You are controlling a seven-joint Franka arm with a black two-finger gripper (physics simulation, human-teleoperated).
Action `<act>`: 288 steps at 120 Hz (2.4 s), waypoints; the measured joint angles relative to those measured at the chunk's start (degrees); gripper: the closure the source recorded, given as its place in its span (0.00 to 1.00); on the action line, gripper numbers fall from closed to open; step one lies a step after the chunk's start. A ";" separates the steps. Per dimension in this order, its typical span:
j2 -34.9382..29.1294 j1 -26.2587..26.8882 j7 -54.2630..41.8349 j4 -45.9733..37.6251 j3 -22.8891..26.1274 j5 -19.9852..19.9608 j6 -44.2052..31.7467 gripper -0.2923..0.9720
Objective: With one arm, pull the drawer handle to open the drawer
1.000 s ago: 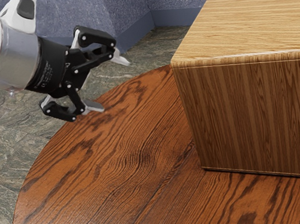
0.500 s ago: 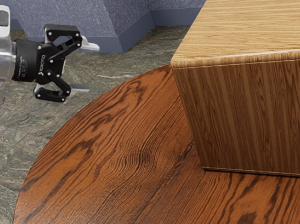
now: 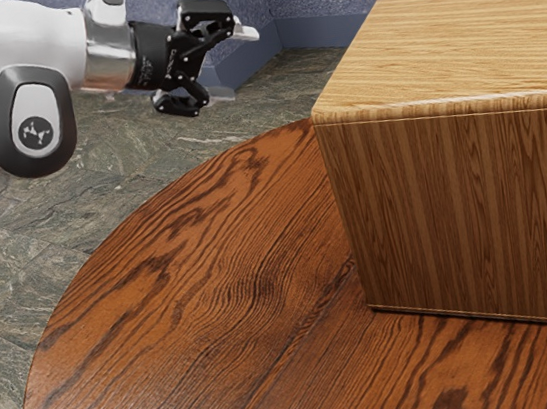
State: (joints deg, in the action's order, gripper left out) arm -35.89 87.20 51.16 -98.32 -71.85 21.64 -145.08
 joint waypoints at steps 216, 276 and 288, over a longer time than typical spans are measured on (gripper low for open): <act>-0.57 38.14 1.94 18.44 -35.50 7.96 -0.18 0.23; -1.09 43.64 3.37 20.75 -42.79 7.70 0.19 0.23; -1.10 43.63 3.61 20.61 -42.91 7.50 0.24 0.23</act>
State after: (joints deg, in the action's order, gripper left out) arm -36.98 130.83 54.77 -77.71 -114.76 29.14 -144.84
